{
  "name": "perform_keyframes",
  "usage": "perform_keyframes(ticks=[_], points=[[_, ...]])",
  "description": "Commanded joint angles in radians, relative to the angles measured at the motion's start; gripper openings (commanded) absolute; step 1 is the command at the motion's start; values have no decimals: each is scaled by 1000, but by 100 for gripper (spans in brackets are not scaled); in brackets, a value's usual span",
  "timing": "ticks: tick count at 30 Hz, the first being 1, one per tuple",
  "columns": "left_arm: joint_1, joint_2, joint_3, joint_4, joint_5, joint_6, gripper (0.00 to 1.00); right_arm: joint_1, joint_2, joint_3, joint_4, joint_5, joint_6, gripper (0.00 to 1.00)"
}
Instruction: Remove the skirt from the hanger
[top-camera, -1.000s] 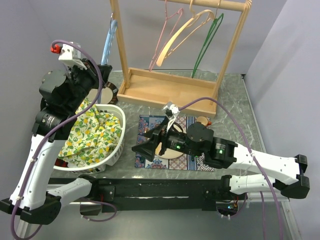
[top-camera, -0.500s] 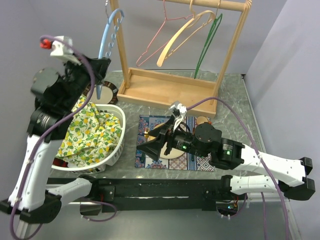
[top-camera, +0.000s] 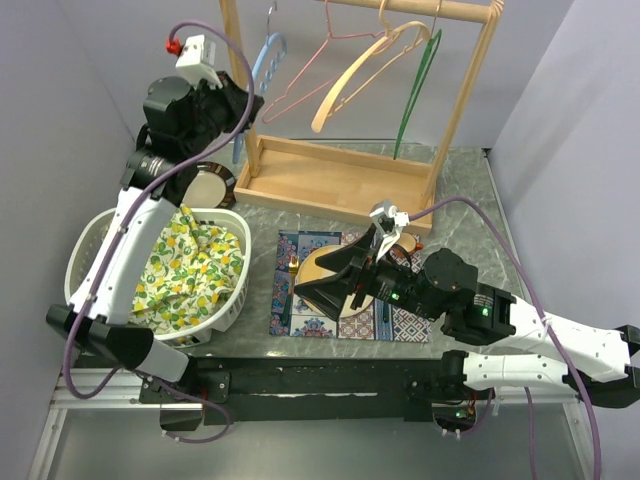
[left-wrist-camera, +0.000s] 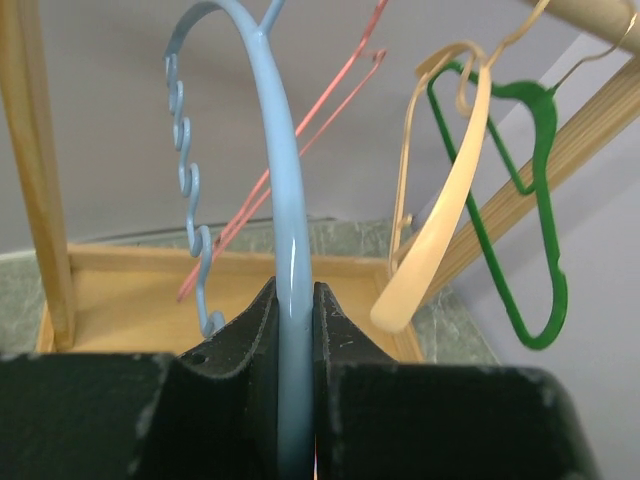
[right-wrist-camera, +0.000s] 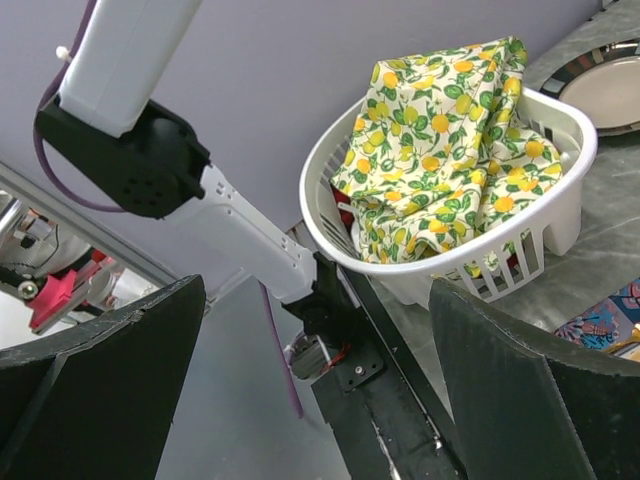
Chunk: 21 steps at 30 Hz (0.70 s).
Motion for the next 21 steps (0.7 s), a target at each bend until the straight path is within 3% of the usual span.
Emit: perform_keyframes(ticks=[1,14,21], points=[[0,42,135,130,44,29,1,5,-25,5,15,22,-15,100],[17,217,307,153,82,9,1,3,-50,13,12,28,-32,100],[24,283,315,159,68,-2,1,5,-39,8,22,28,-35,100]])
